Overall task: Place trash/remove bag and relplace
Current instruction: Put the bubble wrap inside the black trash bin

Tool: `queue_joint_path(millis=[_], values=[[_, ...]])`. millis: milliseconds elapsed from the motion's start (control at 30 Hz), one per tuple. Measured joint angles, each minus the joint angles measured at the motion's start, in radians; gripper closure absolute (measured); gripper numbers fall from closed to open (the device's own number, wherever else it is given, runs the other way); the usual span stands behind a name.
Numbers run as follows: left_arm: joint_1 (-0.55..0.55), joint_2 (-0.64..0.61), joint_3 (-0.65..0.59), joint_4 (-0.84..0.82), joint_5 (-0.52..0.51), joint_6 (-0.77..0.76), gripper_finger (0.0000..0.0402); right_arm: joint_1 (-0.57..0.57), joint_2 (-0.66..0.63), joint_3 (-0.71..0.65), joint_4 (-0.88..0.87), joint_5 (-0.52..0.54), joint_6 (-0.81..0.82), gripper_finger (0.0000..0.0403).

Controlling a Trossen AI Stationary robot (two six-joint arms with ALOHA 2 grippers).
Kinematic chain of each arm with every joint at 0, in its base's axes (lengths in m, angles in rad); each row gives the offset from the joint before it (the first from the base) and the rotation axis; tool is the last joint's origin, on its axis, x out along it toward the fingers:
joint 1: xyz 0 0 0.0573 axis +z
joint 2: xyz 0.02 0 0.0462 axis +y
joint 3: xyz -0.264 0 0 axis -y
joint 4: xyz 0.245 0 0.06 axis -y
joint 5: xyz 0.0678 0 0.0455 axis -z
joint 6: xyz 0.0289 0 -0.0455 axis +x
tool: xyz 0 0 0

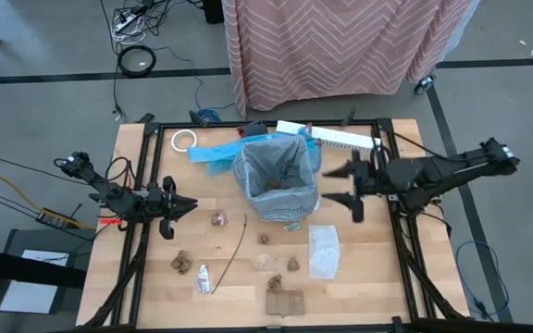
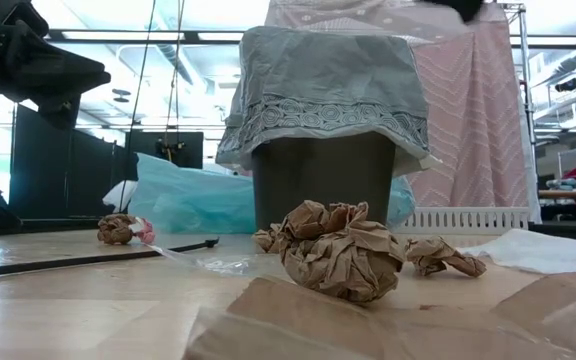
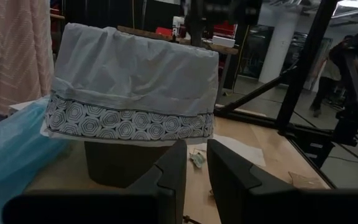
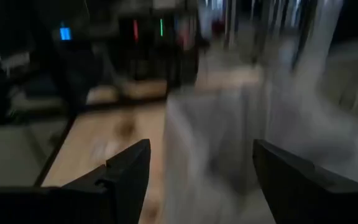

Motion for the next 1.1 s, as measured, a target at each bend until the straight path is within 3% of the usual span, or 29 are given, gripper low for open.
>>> queue_joint_path(millis=[133, 233, 633, 1100], values=[[0.0, 0.0, 0.0, 0.0, 0.0, 0.0, 0.0329, 0.117, 0.006, -0.002, -0.295, 0.059, 0.309, 0.0142], [0.0, 0.0, 0.0, 0.0, 0.0, 0.0, 0.0329, 0.188, 0.056, -0.022, -0.363, 0.086, 0.455, 0.0141], [0.0, 0.0, 0.0, 0.0, 0.001, -0.008, 0.0329, 0.303, 0.369, -0.183, -0.23, 0.167, 0.706, 0.0132], [0.0, 0.0, 0.0, 0.0, 0.001, -0.009, 0.0329, 0.373, 0.726, -0.208, -0.123, 0.181, 0.938, 0.0095]])
